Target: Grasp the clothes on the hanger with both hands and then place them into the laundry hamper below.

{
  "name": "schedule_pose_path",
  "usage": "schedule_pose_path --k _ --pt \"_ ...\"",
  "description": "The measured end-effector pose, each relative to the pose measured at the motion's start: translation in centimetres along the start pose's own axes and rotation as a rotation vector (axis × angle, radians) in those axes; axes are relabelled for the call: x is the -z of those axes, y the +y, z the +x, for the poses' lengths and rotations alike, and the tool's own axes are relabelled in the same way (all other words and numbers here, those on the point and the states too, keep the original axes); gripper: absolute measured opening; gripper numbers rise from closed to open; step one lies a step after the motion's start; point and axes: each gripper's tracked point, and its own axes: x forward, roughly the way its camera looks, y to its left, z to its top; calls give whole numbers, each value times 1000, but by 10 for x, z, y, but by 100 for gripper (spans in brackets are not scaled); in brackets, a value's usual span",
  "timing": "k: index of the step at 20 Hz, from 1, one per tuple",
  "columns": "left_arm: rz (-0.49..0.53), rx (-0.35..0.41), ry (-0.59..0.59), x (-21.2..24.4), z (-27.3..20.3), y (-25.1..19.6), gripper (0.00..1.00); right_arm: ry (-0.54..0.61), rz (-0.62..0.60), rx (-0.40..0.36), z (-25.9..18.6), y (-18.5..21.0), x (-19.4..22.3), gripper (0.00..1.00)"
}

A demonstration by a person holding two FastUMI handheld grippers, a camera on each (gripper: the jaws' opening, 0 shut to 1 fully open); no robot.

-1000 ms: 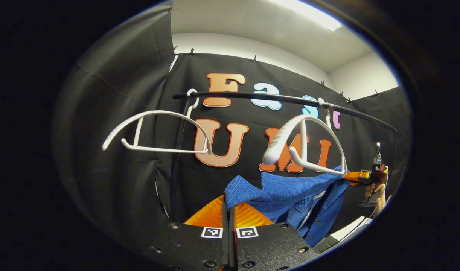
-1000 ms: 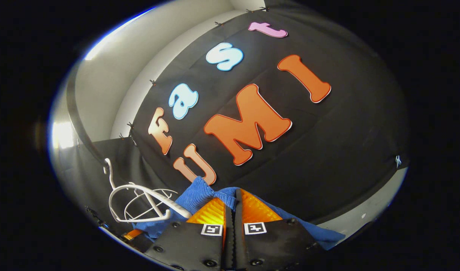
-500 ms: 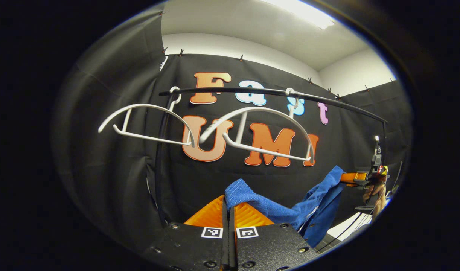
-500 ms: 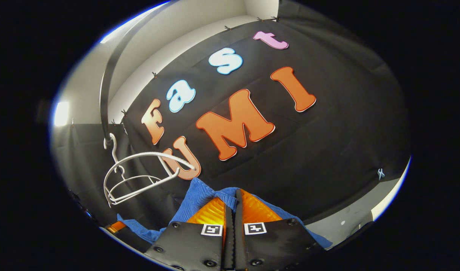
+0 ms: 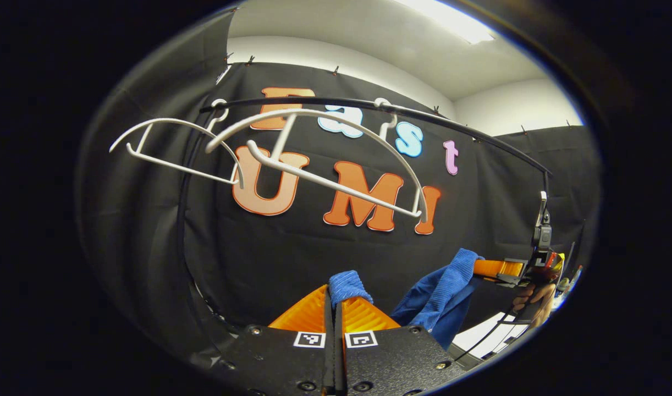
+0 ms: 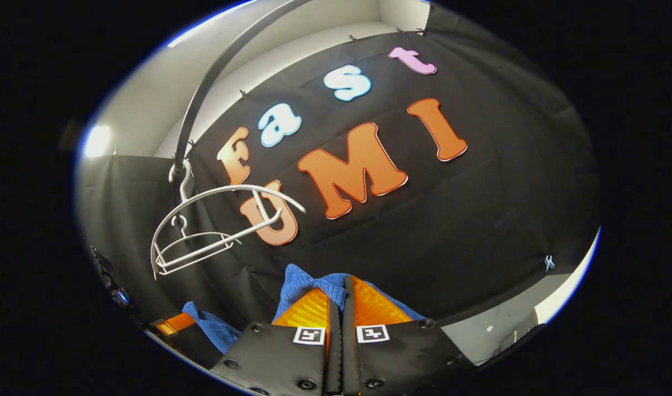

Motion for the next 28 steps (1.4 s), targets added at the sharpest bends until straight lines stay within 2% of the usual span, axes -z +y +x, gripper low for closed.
schedule_pose_path --k 6,11,14,18,21,25,28 --pt "-37 46 28 43 19 -42 0 57 -18 11 1 -6 49 8" --pt "-73 38 51 83 30 -58 0 78 -59 10 2 -7 83 8" --pt "-46 13 57 100 36 -60 0 60 -110 27 1 -9 95 8" --pt "-36 -14 73 124 41 -55 0 61 -136 54 -5 -24 118 8" --pt "-39 -19 115 154 46 -55 0 97 -146 78 -9 -40 151 8" --pt "-35 -47 186 203 50 -52 0 152 -145 134 -8 -70 195 8" --pt "-45 -46 281 257 51 -49 0 188 -144 182 -3 -97 222 8"
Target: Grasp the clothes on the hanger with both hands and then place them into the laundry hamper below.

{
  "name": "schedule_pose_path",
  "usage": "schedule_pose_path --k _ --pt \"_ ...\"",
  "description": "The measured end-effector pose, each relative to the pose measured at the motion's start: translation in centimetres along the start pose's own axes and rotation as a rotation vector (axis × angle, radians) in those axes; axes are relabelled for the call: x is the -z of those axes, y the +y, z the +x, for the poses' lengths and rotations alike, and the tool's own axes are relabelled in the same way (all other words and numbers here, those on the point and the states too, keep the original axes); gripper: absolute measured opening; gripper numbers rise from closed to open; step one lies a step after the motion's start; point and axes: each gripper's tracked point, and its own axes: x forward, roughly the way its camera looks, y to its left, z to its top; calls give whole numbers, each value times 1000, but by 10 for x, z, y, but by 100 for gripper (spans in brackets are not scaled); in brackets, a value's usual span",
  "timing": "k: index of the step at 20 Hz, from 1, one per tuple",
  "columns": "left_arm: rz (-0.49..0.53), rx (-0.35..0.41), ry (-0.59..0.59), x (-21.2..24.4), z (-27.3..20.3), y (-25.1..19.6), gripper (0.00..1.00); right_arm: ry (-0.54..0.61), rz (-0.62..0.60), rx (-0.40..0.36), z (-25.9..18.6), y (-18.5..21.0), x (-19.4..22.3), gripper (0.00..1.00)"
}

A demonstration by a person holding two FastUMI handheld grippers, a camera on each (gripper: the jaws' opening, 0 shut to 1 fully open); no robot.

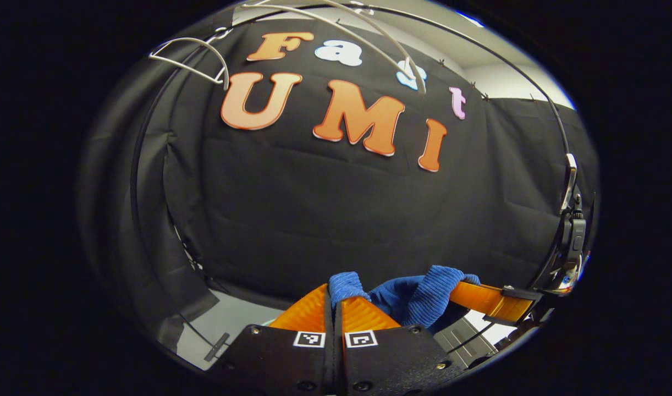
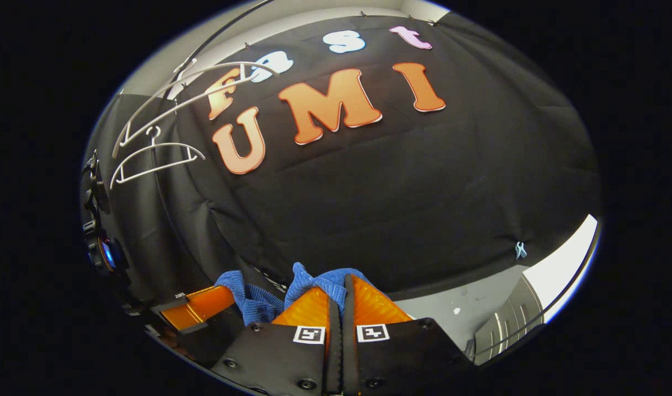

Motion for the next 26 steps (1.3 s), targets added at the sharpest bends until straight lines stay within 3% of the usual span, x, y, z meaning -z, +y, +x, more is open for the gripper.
schedule_pose_path --k 5,14,26 --pt "-22 -32 139 63 15 8 0 64 44 64 15 -33 46 8" --pt "-85 -115 341 173 33 37 1 296 -23 137 36 -71 157 8" --pt "-140 -120 573 260 33 47 0 491 -23 244 56 -124 253 8"
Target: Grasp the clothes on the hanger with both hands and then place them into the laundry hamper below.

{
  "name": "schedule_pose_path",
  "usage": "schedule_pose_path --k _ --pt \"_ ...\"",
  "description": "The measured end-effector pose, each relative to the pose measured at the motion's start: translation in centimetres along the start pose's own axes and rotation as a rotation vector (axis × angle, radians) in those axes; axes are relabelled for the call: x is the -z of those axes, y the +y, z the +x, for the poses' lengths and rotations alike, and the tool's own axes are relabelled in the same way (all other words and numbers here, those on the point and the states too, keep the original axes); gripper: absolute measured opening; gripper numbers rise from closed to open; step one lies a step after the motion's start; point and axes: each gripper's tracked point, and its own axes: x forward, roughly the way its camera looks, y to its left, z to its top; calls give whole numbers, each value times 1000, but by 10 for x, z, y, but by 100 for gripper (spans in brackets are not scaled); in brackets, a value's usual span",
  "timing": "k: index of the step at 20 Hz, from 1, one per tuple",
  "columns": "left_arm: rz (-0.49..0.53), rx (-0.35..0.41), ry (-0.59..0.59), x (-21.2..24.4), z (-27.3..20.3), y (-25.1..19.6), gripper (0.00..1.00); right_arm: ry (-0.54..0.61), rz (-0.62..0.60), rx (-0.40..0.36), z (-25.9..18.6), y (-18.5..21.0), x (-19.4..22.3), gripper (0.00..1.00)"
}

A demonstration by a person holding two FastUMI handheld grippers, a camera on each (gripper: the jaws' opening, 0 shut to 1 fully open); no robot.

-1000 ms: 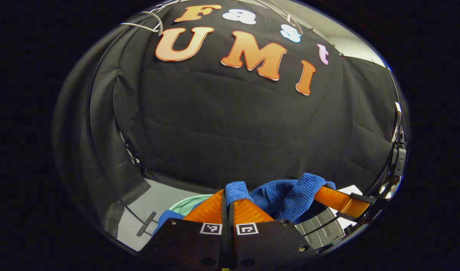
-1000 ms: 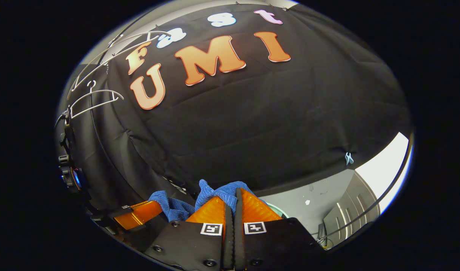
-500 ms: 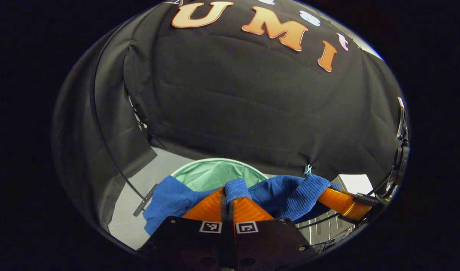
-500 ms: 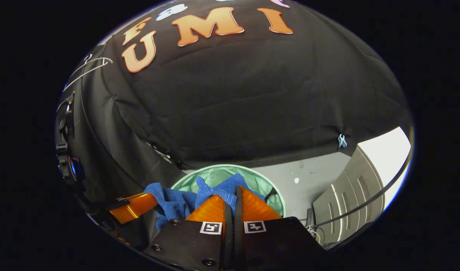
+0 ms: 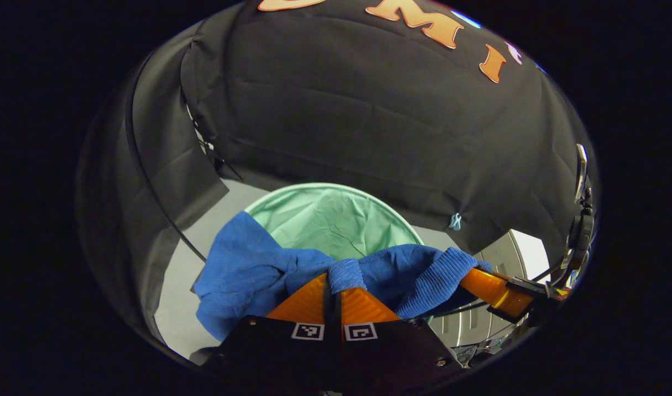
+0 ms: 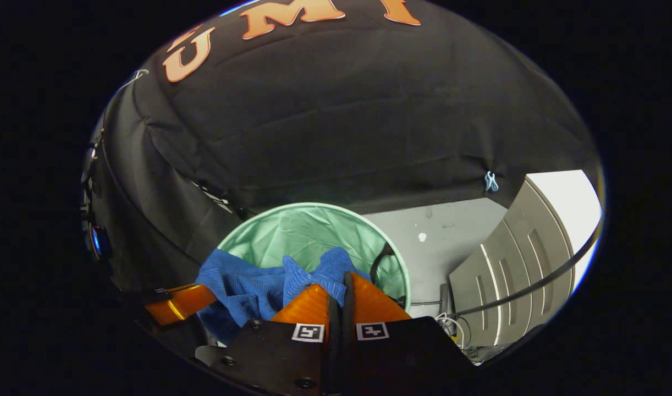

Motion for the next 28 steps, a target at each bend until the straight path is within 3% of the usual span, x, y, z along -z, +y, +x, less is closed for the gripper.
schedule_pose_path --k 9,13,15,16,17,18,19,21,22,24,26,28 --pt "8 -47 136 37 12 11 1 119 -2 54 12 -15 36 8" --pt "14 -56 141 41 2 13 13 137 11 39 5 -12 40 11" --pt "5 -69 141 42 -2 15 27 120 23 31 -1 -10 33 25" --pt "1 -69 139 43 -5 15 45 103 32 25 -3 -10 29 27" --pt "-2 -76 130 41 -7 15 45 91 36 23 -8 -11 25 36" --pt "-1 -85 118 38 -8 17 58 80 37 29 -12 -13 20 48" --pt "2 -94 109 35 -11 18 68 71 36 27 -18 -13 18 51" --pt "22 -115 90 29 -16 16 89 56 33 33 -25 -16 12 72" --pt "32 -124 76 22 -24 15 100 46 35 29 -30 -13 8 87" --pt "51 -132 34 12 -37 10 98 24 46 13 -44 -10 1 87" --pt "57 -135 -10 1 -53 5 98 -8 52 5 -58 -9 -11 99" --pt "55 -128 -54 -14 -72 1 98 -48 40 3 -76 -8 -23 98"
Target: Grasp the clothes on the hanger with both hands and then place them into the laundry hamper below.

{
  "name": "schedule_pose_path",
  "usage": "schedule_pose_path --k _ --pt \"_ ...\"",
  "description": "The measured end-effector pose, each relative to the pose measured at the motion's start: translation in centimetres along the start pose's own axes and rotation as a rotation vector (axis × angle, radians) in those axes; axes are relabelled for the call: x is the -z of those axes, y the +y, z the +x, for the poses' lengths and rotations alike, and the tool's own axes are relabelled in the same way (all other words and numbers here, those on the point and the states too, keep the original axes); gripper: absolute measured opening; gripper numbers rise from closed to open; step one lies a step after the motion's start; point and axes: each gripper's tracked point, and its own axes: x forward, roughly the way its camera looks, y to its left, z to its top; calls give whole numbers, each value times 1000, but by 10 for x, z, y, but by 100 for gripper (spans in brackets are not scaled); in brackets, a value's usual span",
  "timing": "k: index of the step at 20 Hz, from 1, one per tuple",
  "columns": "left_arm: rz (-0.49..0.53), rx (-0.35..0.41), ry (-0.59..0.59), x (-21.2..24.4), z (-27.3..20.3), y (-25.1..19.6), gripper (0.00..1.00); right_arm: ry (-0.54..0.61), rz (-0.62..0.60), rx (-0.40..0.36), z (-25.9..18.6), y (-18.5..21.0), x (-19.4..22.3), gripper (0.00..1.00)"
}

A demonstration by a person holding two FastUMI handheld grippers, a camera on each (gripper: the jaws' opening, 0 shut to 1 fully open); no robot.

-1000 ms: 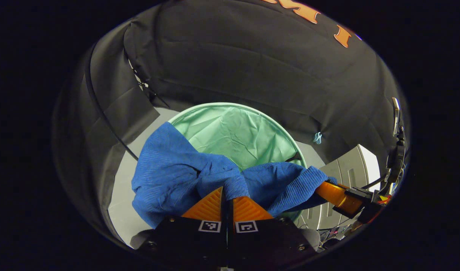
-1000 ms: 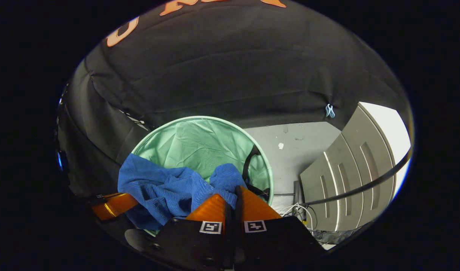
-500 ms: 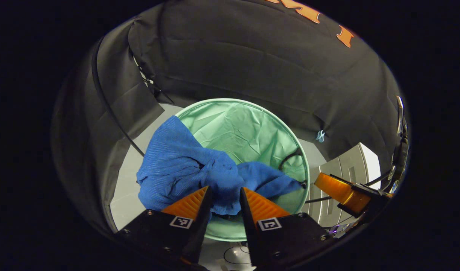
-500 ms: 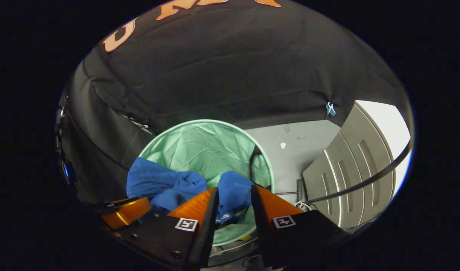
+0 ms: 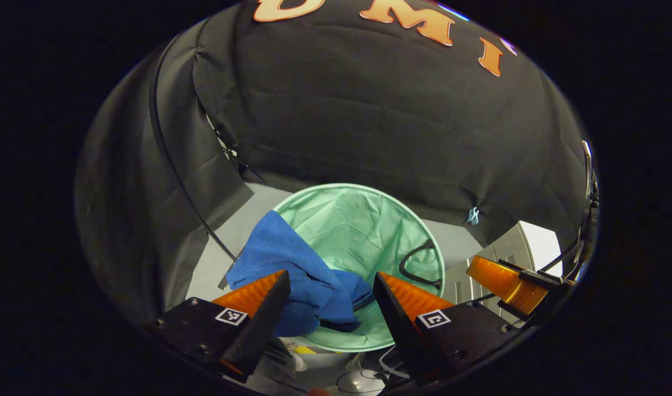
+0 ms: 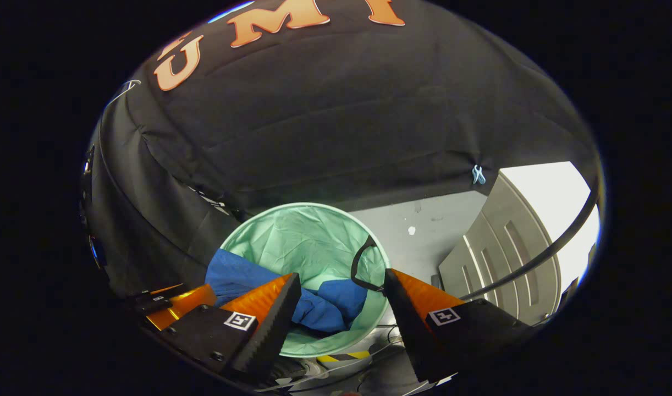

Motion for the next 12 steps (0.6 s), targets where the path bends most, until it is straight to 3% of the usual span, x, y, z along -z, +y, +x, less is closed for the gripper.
schedule_pose_path --k 12 --pt "-8 18 -339 -92 -126 -3 97 -296 -35 -48 -147 12 -94 98"
